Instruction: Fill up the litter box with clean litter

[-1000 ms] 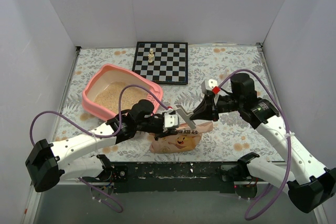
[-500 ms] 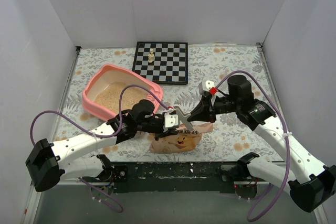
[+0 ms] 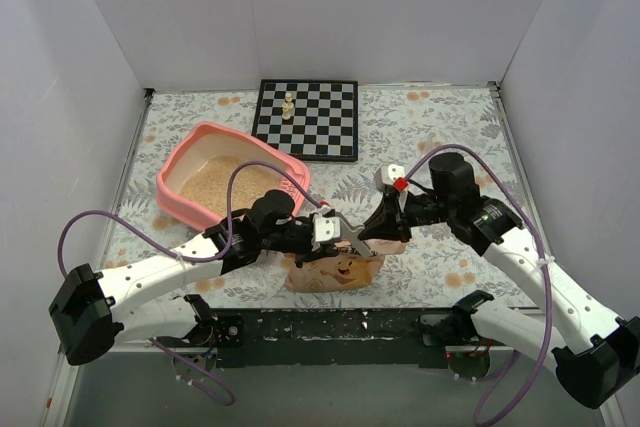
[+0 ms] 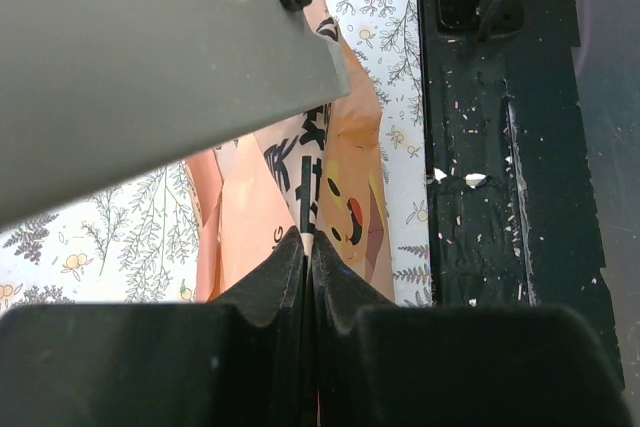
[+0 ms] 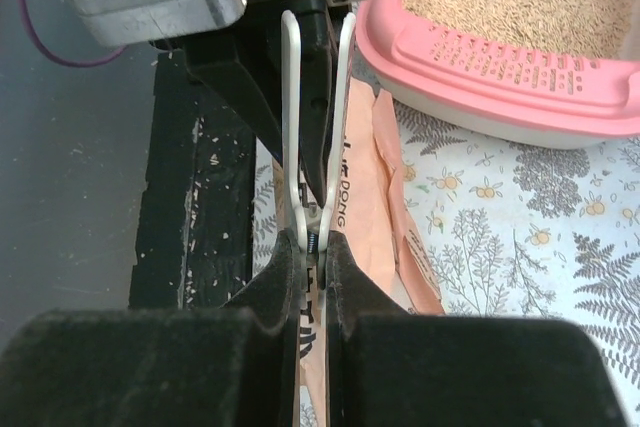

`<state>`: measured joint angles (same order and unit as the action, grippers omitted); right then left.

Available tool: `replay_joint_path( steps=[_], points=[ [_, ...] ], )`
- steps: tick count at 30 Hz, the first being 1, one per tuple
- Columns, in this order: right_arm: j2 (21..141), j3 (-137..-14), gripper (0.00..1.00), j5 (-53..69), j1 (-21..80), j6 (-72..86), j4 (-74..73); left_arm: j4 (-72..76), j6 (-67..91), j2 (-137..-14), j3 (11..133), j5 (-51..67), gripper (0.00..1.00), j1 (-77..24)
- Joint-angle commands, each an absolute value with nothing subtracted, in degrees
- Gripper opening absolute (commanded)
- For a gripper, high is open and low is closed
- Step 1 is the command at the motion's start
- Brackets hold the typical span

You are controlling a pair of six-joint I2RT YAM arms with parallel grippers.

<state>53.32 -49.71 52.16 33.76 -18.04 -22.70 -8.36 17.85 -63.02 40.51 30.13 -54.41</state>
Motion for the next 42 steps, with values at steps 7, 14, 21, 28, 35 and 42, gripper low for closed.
replay_joint_path(
  steps=[7, 14, 21, 28, 35, 42],
  points=[
    [56.24, -54.49, 0.01, 39.48, 34.45, -29.17, -42.61, -7.74, 18.02, -63.28, 41.13, 29.18, 0.0, -54.67],
    [58.71, -56.16, 0.01, 33.32, 36.21, -31.82, -50.01, -7.82, 18.02, -63.02, 41.22, 29.18, 0.0, -54.67],
    [59.15, -51.68, 0.01, 33.57, 41.56, -29.18, -46.15, -7.47, 17.93, -62.93, 40.96, 28.48, 0.01, -54.67],
    [60.55, -49.66, 0.01, 34.01, 43.42, -26.81, -41.92, -7.65, 18.02, -63.28, 40.96, 28.39, 0.0, -54.67],
    [61.0, -49.57, 0.02, 28.93, 44.21, -24.62, -41.92, -7.56, 17.84, -63.54, 41.04, 27.77, 0.01, -54.67],
    [57.22, -53.52, 0.6, 26.02, 44.12, -21.27, -39.81, -7.47, 17.75, -62.67, 40.61, 27.69, 0.08, -54.67]
  ],
)
